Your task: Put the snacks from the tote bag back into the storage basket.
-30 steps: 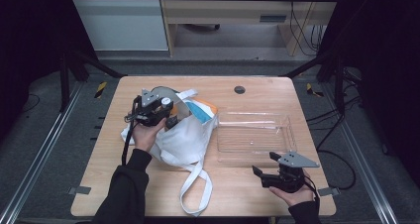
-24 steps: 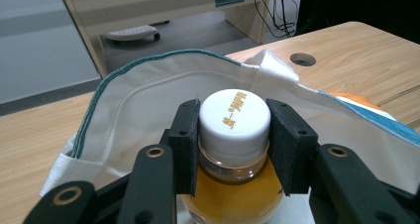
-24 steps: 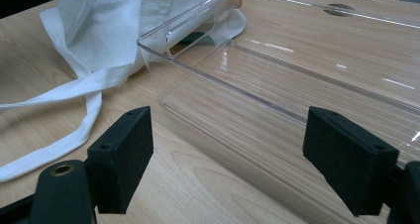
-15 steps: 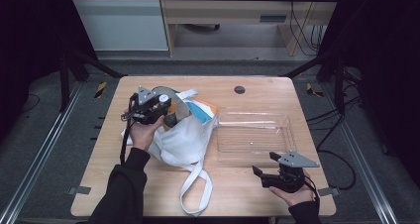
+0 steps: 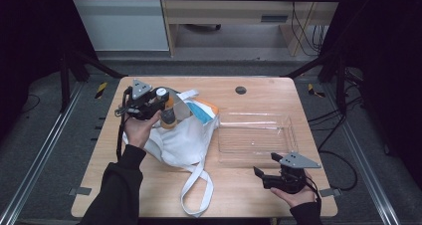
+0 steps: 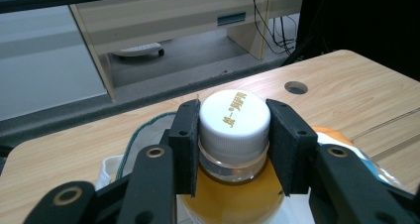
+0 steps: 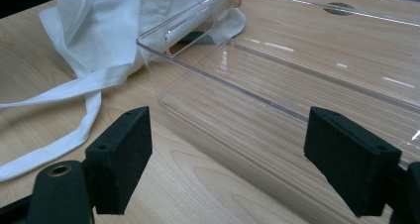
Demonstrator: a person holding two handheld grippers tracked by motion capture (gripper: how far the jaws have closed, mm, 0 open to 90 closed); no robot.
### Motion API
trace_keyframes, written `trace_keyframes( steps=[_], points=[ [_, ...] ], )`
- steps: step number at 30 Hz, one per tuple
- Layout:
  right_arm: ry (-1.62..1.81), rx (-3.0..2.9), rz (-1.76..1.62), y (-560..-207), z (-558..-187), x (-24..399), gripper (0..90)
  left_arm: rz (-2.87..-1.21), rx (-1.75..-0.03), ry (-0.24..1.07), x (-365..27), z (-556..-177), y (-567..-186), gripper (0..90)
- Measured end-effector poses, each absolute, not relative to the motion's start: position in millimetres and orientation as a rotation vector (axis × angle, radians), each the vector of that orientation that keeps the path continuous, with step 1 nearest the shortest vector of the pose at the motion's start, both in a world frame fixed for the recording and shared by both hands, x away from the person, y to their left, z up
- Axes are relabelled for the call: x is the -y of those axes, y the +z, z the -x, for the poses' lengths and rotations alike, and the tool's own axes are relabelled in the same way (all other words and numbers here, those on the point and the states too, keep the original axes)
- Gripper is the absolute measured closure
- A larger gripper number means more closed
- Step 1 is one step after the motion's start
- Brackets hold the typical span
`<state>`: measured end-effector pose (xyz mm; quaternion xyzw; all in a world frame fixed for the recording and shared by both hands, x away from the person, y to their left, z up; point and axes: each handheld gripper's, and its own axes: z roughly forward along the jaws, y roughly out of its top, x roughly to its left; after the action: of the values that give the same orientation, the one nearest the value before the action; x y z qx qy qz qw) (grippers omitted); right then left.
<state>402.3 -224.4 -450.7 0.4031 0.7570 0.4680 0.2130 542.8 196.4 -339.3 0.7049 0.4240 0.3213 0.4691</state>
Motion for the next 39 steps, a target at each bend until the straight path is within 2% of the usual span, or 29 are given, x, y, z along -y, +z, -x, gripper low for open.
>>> trace_keyframes(
  steps=[23,39],
  points=[
    [1.283,-2.112,-1.113,-452,-402,224,14.4,-1.721,-0.986,0.776,-196,-508,-307,59.1],
    [1.279,-2.113,-1.109,-452,-401,223,14.5,-1.722,-0.902,0.743,-168,-491,-291,59.2]
  ],
)
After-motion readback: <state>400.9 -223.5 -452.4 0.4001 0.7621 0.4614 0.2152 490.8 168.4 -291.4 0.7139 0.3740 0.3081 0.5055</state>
